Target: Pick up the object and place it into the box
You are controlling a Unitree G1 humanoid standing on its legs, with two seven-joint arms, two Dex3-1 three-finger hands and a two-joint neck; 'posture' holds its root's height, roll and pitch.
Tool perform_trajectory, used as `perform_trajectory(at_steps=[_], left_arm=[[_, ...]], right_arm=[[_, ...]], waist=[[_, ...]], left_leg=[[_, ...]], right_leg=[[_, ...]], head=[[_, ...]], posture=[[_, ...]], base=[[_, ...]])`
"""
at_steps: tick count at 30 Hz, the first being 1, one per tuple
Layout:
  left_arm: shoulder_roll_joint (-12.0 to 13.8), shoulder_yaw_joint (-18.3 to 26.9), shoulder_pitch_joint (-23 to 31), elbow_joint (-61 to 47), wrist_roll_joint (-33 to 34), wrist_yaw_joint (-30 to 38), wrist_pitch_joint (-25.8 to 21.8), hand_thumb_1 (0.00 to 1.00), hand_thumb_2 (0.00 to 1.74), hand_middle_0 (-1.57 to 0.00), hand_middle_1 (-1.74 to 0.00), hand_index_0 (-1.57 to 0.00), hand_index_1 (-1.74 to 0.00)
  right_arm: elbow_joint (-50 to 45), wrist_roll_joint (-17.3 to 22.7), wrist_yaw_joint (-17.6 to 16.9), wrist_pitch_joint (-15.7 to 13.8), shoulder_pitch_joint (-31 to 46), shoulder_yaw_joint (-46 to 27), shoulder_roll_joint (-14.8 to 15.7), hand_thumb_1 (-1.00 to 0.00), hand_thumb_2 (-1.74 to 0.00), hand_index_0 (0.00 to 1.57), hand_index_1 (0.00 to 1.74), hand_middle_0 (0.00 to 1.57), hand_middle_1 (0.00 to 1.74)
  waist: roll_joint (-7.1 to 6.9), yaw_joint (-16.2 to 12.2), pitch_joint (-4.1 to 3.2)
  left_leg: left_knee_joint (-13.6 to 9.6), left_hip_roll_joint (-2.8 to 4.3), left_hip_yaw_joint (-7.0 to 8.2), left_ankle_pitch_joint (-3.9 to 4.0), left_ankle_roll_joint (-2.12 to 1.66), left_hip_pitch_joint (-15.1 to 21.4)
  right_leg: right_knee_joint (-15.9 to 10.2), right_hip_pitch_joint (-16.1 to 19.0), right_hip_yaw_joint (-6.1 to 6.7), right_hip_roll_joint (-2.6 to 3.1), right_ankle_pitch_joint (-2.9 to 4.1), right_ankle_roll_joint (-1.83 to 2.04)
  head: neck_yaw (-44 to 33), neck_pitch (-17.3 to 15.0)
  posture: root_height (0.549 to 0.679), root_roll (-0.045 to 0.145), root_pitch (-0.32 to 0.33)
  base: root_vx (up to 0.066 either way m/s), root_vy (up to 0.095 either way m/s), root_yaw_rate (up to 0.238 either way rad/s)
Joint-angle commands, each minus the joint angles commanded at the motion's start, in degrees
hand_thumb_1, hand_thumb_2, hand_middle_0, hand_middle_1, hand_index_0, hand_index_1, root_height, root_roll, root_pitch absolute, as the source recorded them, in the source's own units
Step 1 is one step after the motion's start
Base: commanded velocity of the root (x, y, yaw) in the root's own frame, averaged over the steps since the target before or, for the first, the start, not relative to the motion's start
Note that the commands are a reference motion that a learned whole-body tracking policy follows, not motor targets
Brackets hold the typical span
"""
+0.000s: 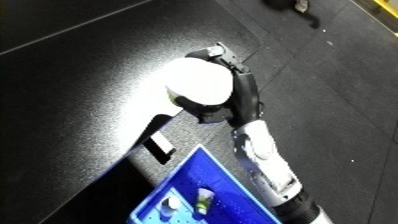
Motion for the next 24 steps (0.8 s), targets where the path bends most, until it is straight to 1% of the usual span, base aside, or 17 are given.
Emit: perform_trajectory(at_steps=[1,2,3,6,8,11,14,17,20,24], left_arm=[[-0.1,0.0,0.1,0.4,-0.6,-0.6,-0.5,0.00,0.00,0.00,0.00,0.00,0.00],[-0.1,0.0,0.1,0.4,-0.6,-0.6,-0.5,0.00,0.00,0.00,0.00,0.00,0.00],[-0.2,0.1,0.1,0.7,-1.1,-1.2,-0.8,0.00,0.00,0.00,0.00,0.00,0.00],[-0.3,0.3,0.1,1.1,-1.5,-1.7,-1.1,0.00,0.00,0.00,0.00,0.00,0.00],[-0.5,0.4,0.2,1.3,-1.6,-1.8,-1.2,0.00,0.00,0.00,0.00,0.00,0.00],[-0.6,0.5,0.2,1.1,-1.4,-1.7,-1.1,0.00,0.00,0.00,0.00,0.00,0.00],[-0.4,0.7,0.3,0.5,-1.0,-1.7,-0.7,0.00,0.00,0.00,0.00,0.00,0.00],[-0.2,0.5,0.1,0.3,-0.8,-1.8,-0.3,0.00,0.00,0.00,0.00,0.00,0.00],[-0.1,0.1,-0.3,0.1,-0.7,-1.7,0.0,0.00,0.00,0.00,0.00,0.00,0.00],[0.1,-0.6,-0.7,-0.1,-0.4,-1.5,0.5,0.00,0.00,0.00,0.00,0.00,0.00]], right_arm=[[1.2,1.0,-0.6,-2.3,1.5,-1.8,0.1,-0.95,-1.65,1.49,1.65,1.49,1.65],[1.2,1.0,-0.6,-2.3,1.5,-1.8,0.1,-0.95,-1.65,1.49,1.65,1.49,1.65],[2.5,1.7,-1.1,-4.7,2.8,-3.5,0.1,-0.95,-1.65,1.49,1.65,1.49,1.65],[4.9,2.9,-1.4,-8.2,4.8,-5.6,0.4,-0.95,-1.65,1.49,1.65,1.49,1.65],[7.2,3.2,-1.1,-10.0,6.2,-6.7,0.7,-0.95,-1.65,1.49,1.65,1.49,1.65],[12.0,1.0,-0.9,-11.6,8.2,-7.3,0.5,-0.95,-1.65,1.49,1.65,1.49,1.65],[17.2,-1.1,-1.0,-12.2,9.4,-6.3,-0.1,-0.95,-1.65,1.49,1.65,1.49,1.65],[22.4,-0.2,0.1,-11.9,9.5,-4.5,-0.4,-0.95,-1.65,1.49,1.65,1.49,1.65],[28.2,1.4,3.0,-10.7,8.8,-2.3,-0.6,-0.95,-1.65,1.49,1.65,1.49,1.65],[35.8,2.1,6.1,-7.4,7.5,1.1,-1.2,-0.95,-1.65,1.49,1.65,1.49,1.65]], waist=[[0.52,-0.7,0.06],[0.52,-0.7,0.06],[1.04,-1.3,0.15],[1.66,-2.1,0.24],[1.94,-2.5,0.31],[2.26,-2.8,0.47],[2.61,-2.9,0.70],[3.03,-3.0,0.95],[3.57,-2.8,1.22],[4.24,-2.3,1.20]], left_leg=[[-0.7,-0.29,0.26,0.13,0.05,0.5],[-0.7,-0.29,0.26,0.13,0.05,0.5],[-1.3,-0.56,0.47,0.26,0.10,0.9],[-1.7,-0.85,0.72,0.38,0.21,1.2],[-1.8,-0.99,0.85,0.37,0.31,1.3],[-1.8,-1.14,0.90,0.36,0.44,1.2],[-1.8,-1.33,0.77,0.44,0.60,1.0],[-1.9,-1.52,0.64,0.62,0.70,0.9],[-2.2,-1.71,0.52,0.91,0.62,0.9],[-2.5,-1.84,0.34,1.20,0.42,1.1]], right_leg=[[-0.6,0.0,0.43,0.29,0.21,0.09],[-0.6,0.0,0.43,0.29,0.21,0.09],[-1.0,-0.1,0.83,0.59,0.41,0.18],[-1.5,-0.2,1.35,0.99,0.67,0.30],[-1.7,-0.3,1.62,1.20,0.86,0.39],[-1.9,-0.5,1.91,1.46,1.13,0.45],[-2.1,-0.9,2.20,1.76,1.40,0.43],[-2.4,-1.1,2.43,1.97,1.64,0.36],[-2.8,-1.1,2.60,1.92,1.87,0.29],[-3.5,-0.7,2.68,1.59,2.14,0.21]], head=[[0.4,-0.3],[0.4,-0.3],[0.8,-0.8],[1.3,-1.5],[1.4,-1.9],[1.8,-2.3],[2.6,-3.2],[3.6,-3.6],[4.9,-4.0],[7.3,-4.5]], posture=[[0.639,0.066,-0.005],[0.639,0.066,-0.005],[0.640,0.066,-0.001],[0.640,0.067,0.002],[0.641,0.067,0.004],[0.641,0.067,0.007],[0.641,0.067,0.011],[0.641,0.067,0.014],[0.642,0.068,0.014],[0.643,0.070,0.013]], base=[[0.003,0.060,-0.159],[0.003,0.060,-0.159],[0.005,0.058,-0.149],[0.012,0.042,-0.130],[0.011,0.022,-0.094],[-0.006,0.000,-0.057],[-0.027,-0.017,-0.037],[-0.032,-0.023,-0.027],[-0.024,-0.021,-0.017],[-0.009,-0.027,0.010]])
